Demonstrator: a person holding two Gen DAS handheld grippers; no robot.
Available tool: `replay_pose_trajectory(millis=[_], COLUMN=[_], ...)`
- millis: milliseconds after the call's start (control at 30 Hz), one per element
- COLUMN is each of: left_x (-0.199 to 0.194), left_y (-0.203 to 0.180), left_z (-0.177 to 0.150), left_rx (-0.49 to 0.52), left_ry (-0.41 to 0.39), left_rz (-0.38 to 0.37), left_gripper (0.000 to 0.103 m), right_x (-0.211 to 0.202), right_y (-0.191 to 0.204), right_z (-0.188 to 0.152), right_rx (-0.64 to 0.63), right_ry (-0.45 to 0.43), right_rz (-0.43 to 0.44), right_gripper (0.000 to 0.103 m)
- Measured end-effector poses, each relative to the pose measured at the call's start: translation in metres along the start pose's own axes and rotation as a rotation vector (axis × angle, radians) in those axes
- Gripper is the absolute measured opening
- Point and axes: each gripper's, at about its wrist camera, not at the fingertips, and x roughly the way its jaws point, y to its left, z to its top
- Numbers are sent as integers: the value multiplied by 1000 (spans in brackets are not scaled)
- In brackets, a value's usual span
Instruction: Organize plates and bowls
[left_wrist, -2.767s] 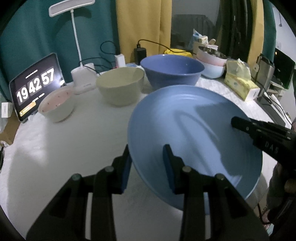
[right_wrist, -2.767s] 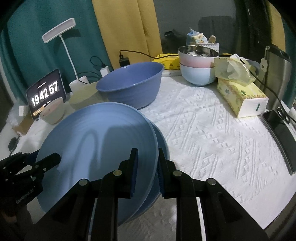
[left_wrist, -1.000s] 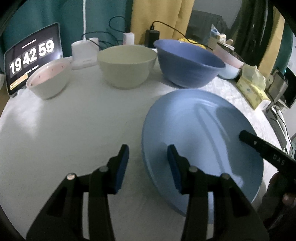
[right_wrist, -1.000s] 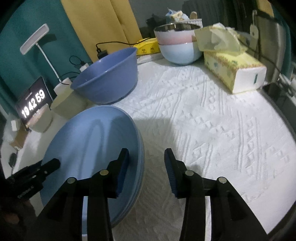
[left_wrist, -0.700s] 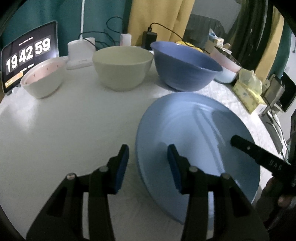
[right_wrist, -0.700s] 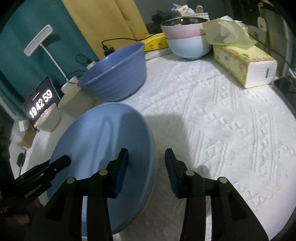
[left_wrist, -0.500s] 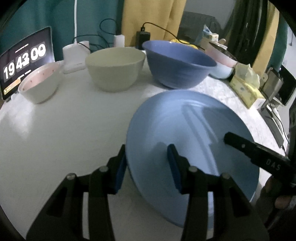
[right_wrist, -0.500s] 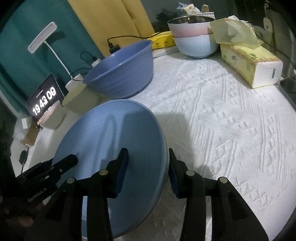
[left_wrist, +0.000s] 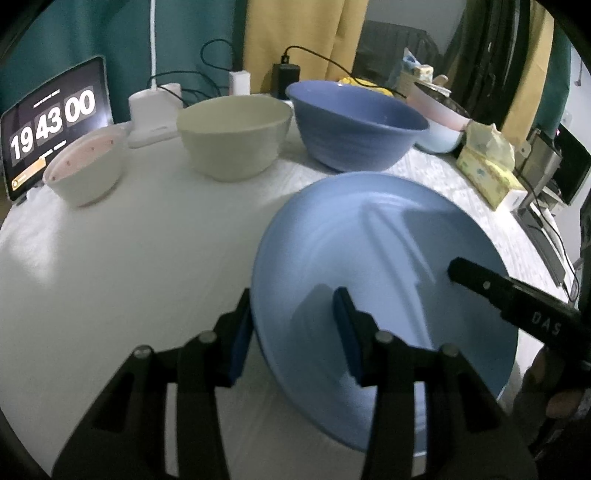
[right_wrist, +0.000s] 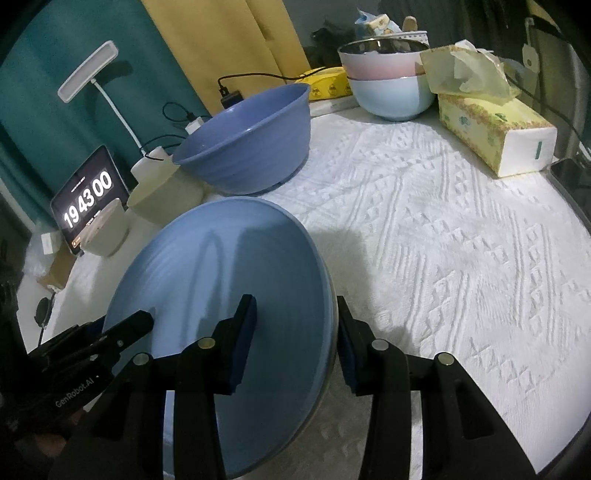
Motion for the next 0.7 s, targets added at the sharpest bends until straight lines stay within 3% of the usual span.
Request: replay_pose_trajectory(millis=[700], left_x=[-38], left_y=[48], left_z=[-16], left_rx=[-70], left_ry=[-58], left_rz=[13], left_gripper=[43], right_x=[-8], right_y=[65], right_z=[-6], right_rx=[-90], right_ry=[-14], right_rz=[3], right_gripper=[44])
